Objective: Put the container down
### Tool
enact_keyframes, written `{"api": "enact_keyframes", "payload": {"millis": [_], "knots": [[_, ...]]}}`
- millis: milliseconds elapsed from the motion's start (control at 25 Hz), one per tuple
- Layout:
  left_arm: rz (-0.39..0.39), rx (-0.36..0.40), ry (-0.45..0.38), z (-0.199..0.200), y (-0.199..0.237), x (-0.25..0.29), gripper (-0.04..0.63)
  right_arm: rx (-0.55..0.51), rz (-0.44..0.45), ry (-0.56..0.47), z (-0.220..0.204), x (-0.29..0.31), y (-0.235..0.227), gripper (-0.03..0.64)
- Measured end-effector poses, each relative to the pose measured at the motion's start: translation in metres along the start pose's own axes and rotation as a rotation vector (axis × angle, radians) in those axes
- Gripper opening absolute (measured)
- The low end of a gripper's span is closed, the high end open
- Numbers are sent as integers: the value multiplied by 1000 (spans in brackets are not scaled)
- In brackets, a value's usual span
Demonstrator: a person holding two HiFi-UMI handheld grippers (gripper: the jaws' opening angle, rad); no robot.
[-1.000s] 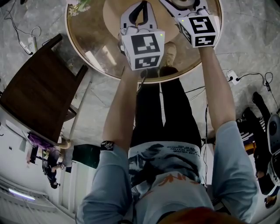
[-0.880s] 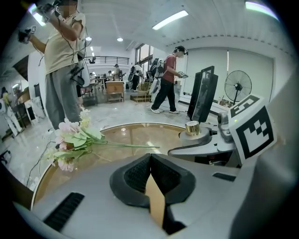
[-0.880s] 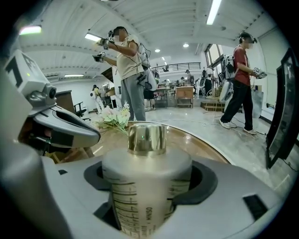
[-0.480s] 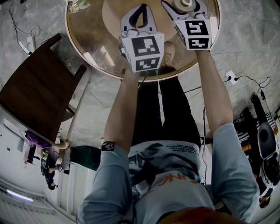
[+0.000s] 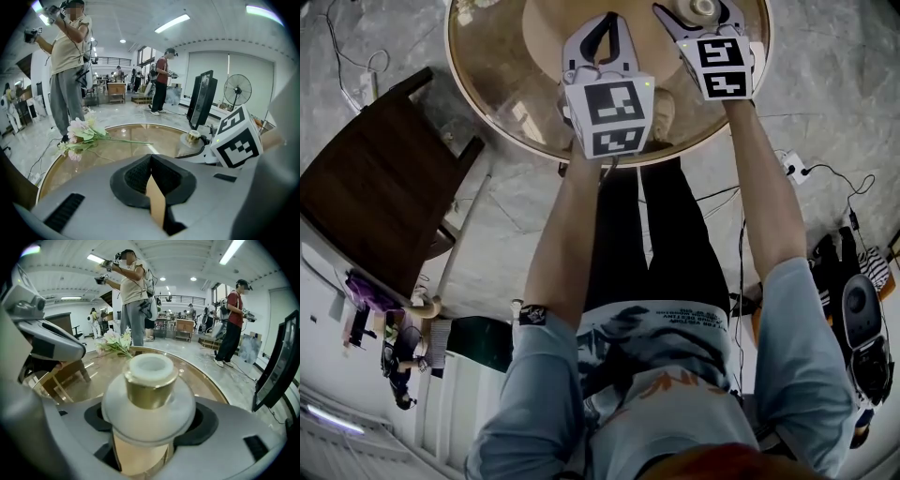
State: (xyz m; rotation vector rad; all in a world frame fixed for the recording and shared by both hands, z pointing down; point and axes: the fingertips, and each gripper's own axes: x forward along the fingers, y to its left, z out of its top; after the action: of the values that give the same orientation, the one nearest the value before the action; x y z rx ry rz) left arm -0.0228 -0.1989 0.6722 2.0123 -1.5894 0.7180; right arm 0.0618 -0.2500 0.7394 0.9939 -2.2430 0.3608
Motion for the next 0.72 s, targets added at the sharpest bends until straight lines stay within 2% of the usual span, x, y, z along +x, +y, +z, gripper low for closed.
{"api": "enact_keyframes", "payload": {"millis": [200,360,520,600,720], "knots": [[1,5,-11,-6,-7,-15,26,10,16,25,-8,-3,2,347],[30,-11,-17,-9,2,-35,26,121,7,12,-5,-27,1,356],[67,-63,-10,-11,6,-65,26,227,-5,-2,-13,-80,3,346],[62,-78,-5,-7,1,-83,26,270,-2,-6,-12,-113,8,284],[17,-116,-29,14,-14,-120,25,308,-14,-14,2,-169,16,149]]}}
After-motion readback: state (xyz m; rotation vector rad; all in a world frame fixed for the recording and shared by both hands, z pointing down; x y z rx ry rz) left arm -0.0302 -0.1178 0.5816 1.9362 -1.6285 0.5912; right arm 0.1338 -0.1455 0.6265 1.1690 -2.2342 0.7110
